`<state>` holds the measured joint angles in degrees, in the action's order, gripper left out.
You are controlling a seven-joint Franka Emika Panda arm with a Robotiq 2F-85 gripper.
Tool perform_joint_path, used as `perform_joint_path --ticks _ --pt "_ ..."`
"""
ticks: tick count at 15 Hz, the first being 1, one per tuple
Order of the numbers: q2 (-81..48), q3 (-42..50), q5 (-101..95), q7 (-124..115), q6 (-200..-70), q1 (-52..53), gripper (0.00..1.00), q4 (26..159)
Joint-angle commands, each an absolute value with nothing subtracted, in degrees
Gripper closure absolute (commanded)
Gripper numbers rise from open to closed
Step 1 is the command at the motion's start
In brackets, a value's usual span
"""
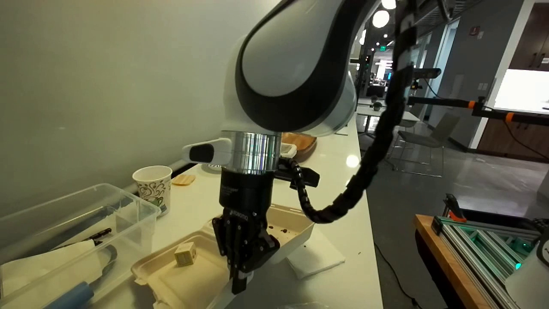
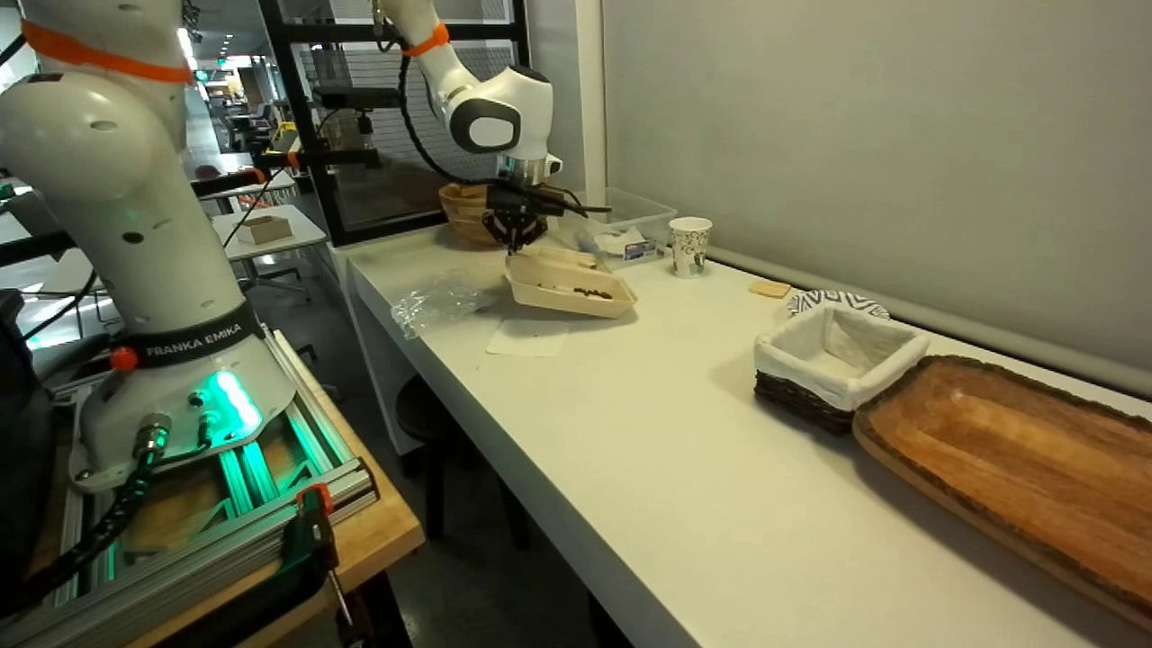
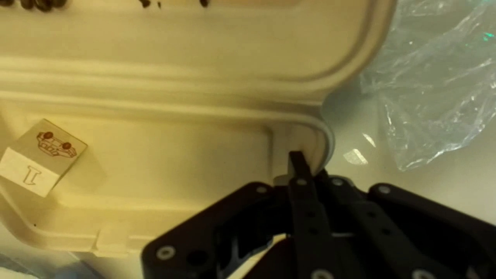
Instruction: Move the lunch pack to the left
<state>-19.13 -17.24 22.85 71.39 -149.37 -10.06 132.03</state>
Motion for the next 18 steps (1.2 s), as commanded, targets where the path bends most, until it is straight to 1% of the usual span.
perform_joint_path --ticks 1,4,8,12,13,14,17,18 --pt "-20.6 -15.7 20.9 76.4 -151.7 -8.9 0.99 132.1" --pt "-21.9 -16.7 21.6 81.4 -151.3 -9.2 0.99 131.8" --pt "-23.7 -19.2 23.4 87.3 -153.9 -9.5 0.99 131.2" --pt "-24.5 -20.7 22.9 88.5 -153.8 -9.2 0.99 130.8" --pt "-24.6 -20.9 23.3 88.3 -153.9 -9.2 0.72 130.8" --pt "-24.5 -20.9 22.9 87.9 -153.5 -9.1 0.71 130.8" --pt "-21.1 -20.7 23.1 84.3 -151.0 -8.6 0.51 131.4" --pt "-19.2 -20.7 23.5 82.8 -149.6 -8.6 0.42 131.5"
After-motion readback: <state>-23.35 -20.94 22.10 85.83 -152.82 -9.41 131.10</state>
